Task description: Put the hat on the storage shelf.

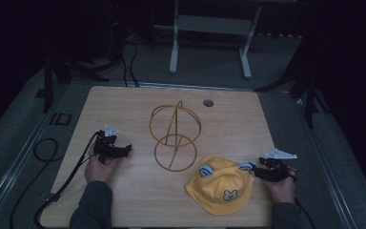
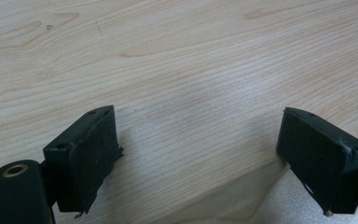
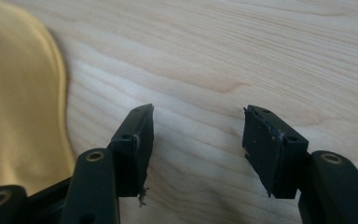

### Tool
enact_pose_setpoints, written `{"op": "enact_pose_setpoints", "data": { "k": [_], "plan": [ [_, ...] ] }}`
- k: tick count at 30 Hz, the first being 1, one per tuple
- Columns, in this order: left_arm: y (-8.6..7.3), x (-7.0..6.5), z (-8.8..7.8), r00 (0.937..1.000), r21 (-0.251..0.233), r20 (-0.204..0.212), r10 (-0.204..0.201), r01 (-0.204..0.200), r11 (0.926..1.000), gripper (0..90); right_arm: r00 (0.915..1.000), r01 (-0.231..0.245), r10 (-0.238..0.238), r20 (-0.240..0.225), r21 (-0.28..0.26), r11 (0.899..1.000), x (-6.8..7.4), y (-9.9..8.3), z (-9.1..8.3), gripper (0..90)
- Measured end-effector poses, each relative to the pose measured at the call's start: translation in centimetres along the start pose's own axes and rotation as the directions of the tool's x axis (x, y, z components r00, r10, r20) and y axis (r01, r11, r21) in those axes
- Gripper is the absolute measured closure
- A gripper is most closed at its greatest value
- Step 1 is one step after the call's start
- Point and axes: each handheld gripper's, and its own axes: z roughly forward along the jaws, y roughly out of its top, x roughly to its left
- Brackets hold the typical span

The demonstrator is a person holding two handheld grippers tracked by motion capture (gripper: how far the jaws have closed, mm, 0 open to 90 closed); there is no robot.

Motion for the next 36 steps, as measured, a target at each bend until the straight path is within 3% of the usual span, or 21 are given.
{"op": "enact_pose_setpoints", "data": {
  "k": [1,2,5,9,17,32,36],
  "plan": [
    [0.0,0.0,0.0,1.0000,0.000,0.000,0.000,0.000,1.0000,12.4,1.0000,0.000,0.000,0.000,0.000,1.000,0.0,0.0,0.0,43.1],
    [0.0,0.0,0.0,1.0000,0.000,0.000,0.000,0.000,1.0000,12.4,0.9990,0.044,-0.044,0.002,0.012,0.999,0.3,0.3,-0.1,43.2],
    [0.0,0.0,0.0,1.0000,0.000,0.000,0.000,0.000,1.0000,12.4,0.9956,0.093,-0.093,-0.006,0.026,0.995,0.7,0.8,-0.4,43.1],
    [0.0,0.0,0.0,1.0000,0.000,0.000,0.000,0.000,1.0000,12.4,0.9911,0.133,-0.133,-0.007,0.032,0.991,1.0,1.5,-0.8,42.5],
    [0.0,0.0,0.0,1.0000,0.000,0.000,0.001,-0.001,1.0000,12.4,0.9728,0.231,-0.231,0.013,0.039,0.972,1.0,3.7,-3.1,40.9],
    [0.0,0.0,0.0,1.0000,-0.001,0.000,0.001,-0.001,1.0000,12.4,0.9552,0.292,-0.291,-0.053,0.007,0.956,1.4,5.8,-8.1,39.3],
    [0.0,0.0,0.0,1.0000,-0.001,0.000,0.000,0.000,1.0000,12.4,0.9448,0.319,-0.319,-0.076,-0.013,0.948,2.1,6.7,-9.8,38.1]
  ]
}}
